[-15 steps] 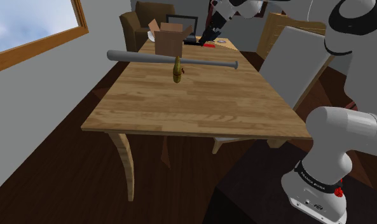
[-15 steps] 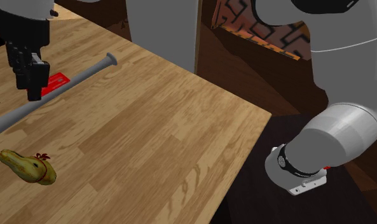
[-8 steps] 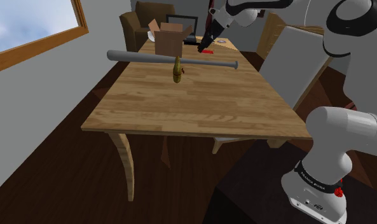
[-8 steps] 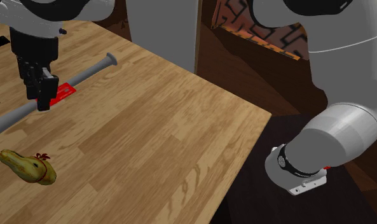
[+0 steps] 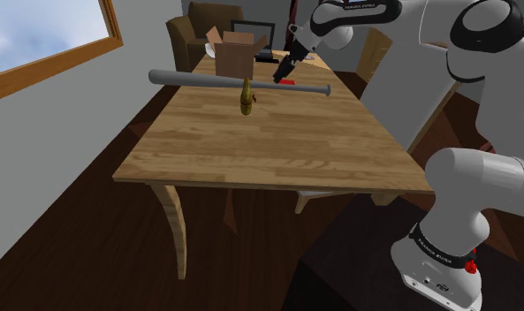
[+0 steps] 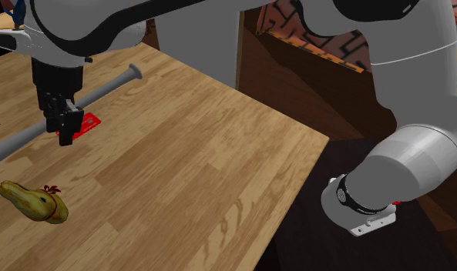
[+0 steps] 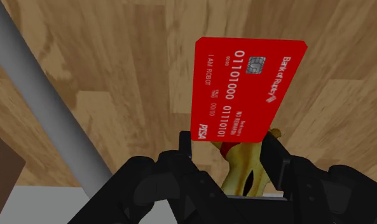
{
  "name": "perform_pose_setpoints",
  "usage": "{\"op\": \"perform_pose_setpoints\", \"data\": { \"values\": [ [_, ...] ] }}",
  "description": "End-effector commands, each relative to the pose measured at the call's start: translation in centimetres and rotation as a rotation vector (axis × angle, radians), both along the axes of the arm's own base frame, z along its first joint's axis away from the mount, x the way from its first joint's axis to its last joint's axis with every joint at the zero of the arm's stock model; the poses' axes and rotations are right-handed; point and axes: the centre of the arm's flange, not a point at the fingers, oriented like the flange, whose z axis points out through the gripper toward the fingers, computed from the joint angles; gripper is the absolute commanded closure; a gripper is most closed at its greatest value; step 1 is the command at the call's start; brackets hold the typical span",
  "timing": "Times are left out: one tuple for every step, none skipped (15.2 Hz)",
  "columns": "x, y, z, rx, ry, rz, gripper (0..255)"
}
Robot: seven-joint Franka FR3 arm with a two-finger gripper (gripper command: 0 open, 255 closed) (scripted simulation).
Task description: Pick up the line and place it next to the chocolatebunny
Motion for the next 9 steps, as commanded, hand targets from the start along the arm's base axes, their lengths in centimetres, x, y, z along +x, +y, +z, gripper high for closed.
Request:
{"op": "perform_pose_setpoints", "data": {
  "values": [
    [-0.1, 0.0, -1.0, 0.000, 0.000, 0.000, 255],
    [-0.1, 0.0, -1.6, 0.000, 0.000, 0.000, 255],
    [-0.1, 0.0, -2.1, 0.000, 0.000, 0.000, 255],
    [-0.1, 0.0, -2.6, 0.000, 0.000, 0.000, 255],
    [-0.1, 0.0, -3.2, 0.000, 0.000, 0.000, 255],
    [-0.1, 0.0, -3.7, 0.000, 0.000, 0.000, 255],
    [-0.1, 0.0, -4.2, 0.000, 0.000, 0.000, 255],
    [-0.1, 0.0, -4.7, 0.000, 0.000, 0.000, 255],
    [-0.1, 0.0, -5.3, 0.000, 0.000, 0.000, 255]
  ]
}}
